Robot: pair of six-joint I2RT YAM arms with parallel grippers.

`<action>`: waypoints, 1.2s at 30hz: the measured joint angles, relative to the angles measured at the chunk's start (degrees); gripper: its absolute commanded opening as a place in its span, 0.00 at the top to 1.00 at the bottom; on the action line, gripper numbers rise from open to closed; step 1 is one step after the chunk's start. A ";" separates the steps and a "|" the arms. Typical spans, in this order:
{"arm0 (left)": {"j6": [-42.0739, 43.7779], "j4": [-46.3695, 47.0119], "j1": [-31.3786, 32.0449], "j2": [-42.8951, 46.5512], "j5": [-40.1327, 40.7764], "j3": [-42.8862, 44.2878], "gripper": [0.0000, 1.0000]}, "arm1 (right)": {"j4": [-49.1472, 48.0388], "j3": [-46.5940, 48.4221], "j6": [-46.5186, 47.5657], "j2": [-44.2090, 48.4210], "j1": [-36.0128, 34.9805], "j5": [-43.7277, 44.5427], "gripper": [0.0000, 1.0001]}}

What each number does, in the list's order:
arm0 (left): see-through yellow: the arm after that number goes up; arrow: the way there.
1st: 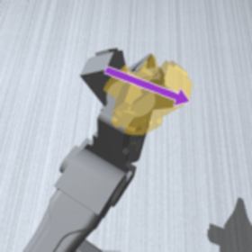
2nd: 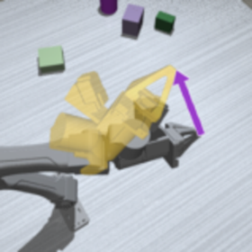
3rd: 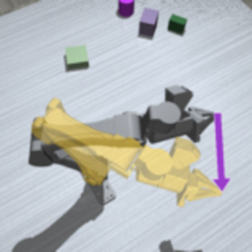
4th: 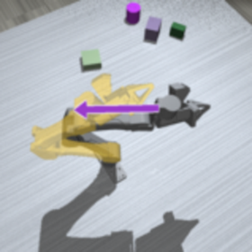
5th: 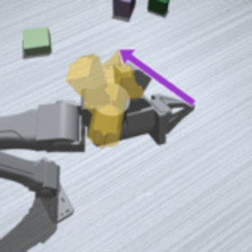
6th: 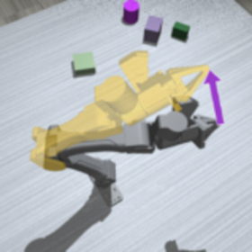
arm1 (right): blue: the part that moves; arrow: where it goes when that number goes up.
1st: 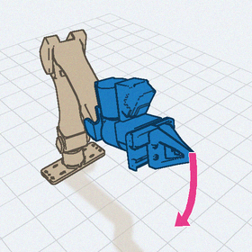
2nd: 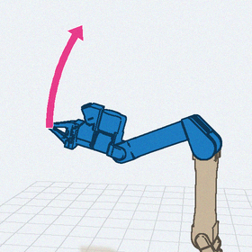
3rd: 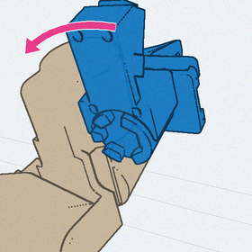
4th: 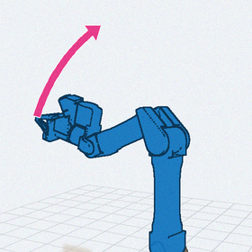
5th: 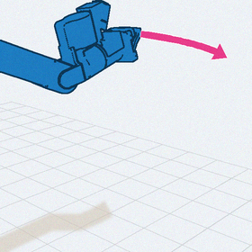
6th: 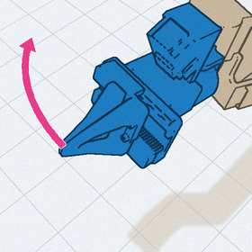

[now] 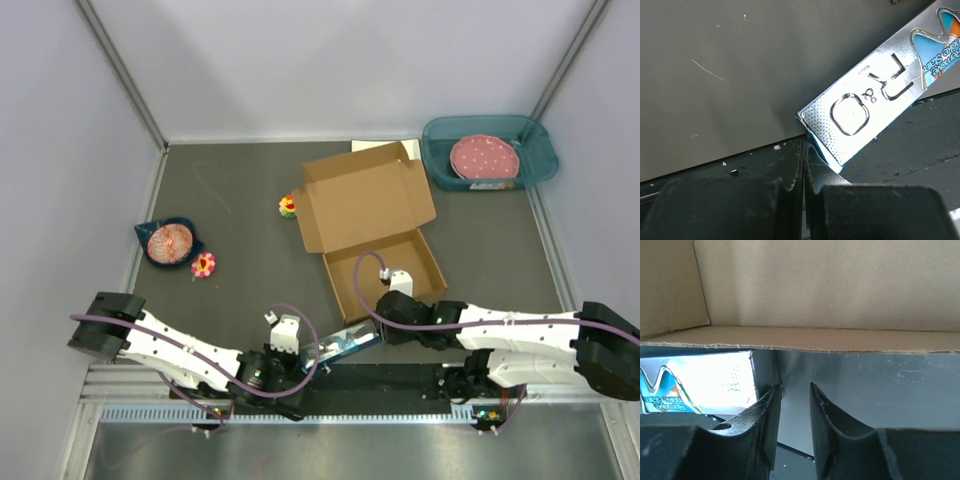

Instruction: Fold the paper box

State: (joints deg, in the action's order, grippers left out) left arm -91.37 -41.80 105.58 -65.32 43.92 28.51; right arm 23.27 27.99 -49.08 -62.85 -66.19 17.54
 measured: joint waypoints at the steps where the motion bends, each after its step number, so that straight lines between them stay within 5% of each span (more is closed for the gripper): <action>1: -0.04 -0.09 0.00 -0.07 0.02 0.00 1.00 | -0.57 -0.59 0.13 -0.09 0.00 -0.81 0.73; 23: -4.00 -10.93 -0.11 -6.84 0.55 2.69 1.00 | -3.98 3.10 1.05 -9.33 -10.45 -0.68 0.80; 36: -10.54 -19.71 -0.11 0.20 2.49 4.55 0.96 | 0.17 3.74 0.07 -5.99 -12.13 -0.59 0.66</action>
State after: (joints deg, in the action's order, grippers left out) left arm -101.91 -61.52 105.47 -65.12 46.41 33.06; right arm 23.44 31.73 -49.01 -68.84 -78.32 16.95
